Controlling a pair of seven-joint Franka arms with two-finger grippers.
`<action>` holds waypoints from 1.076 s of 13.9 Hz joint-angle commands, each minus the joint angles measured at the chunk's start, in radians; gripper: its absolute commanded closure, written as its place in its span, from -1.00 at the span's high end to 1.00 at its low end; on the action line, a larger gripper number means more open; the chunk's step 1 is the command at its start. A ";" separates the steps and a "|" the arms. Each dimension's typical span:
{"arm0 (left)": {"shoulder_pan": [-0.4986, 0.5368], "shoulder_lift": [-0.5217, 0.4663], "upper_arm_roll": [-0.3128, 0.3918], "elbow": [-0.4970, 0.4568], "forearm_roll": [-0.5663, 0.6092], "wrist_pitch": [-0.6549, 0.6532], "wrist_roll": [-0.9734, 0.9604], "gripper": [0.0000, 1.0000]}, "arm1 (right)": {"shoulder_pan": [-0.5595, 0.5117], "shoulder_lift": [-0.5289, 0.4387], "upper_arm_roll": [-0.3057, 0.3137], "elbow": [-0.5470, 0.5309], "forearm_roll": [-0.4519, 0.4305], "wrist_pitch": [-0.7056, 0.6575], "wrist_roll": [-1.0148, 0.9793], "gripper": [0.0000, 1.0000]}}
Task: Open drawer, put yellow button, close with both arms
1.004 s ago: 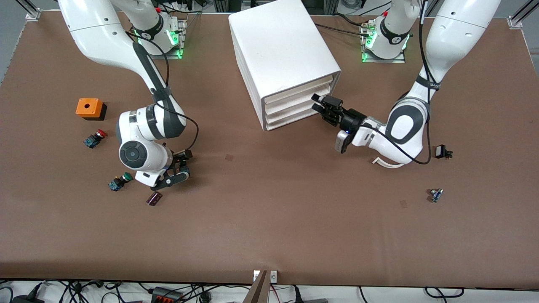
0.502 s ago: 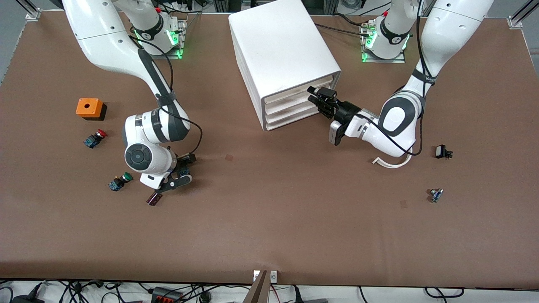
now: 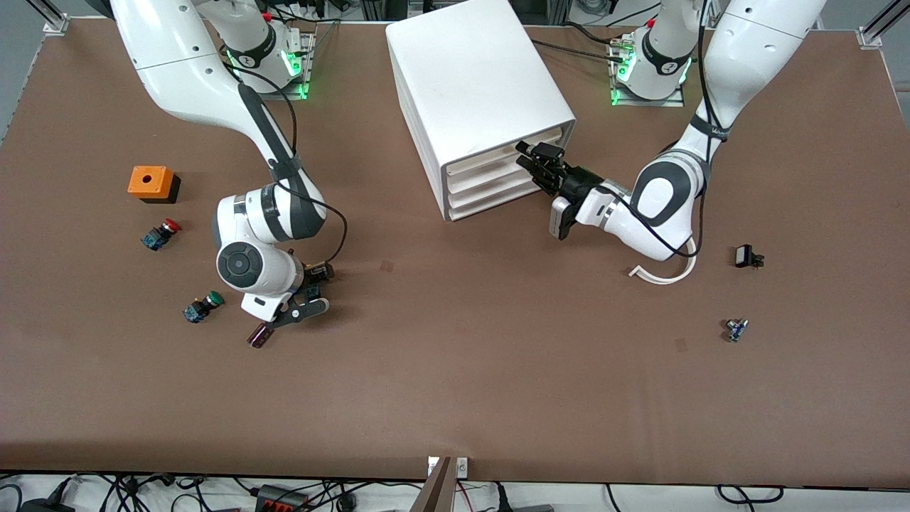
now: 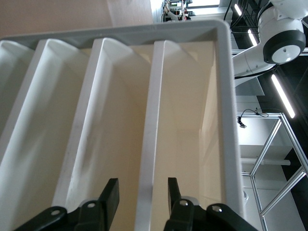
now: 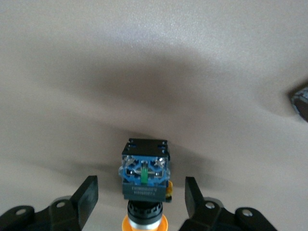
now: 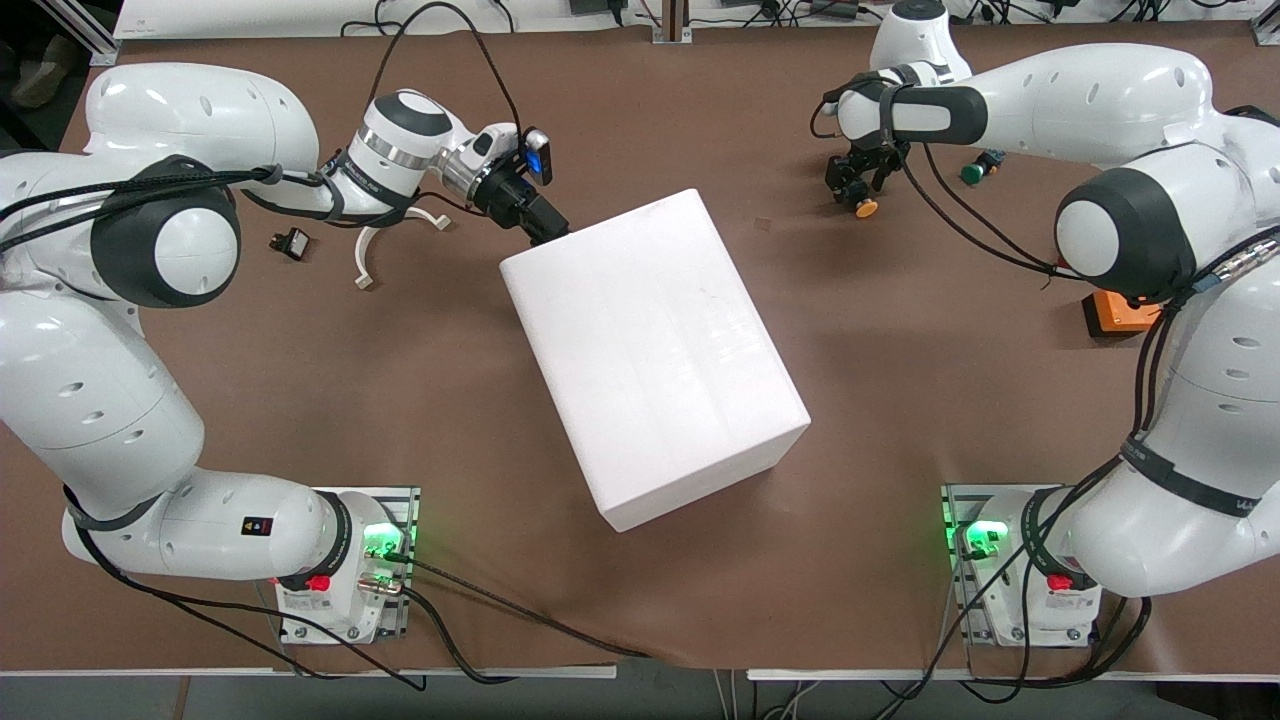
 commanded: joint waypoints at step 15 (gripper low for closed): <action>0.078 0.142 0.021 0.247 0.135 0.019 -0.002 -0.99 | 0.062 -0.030 -0.011 0.427 0.003 -0.278 0.001 -1.00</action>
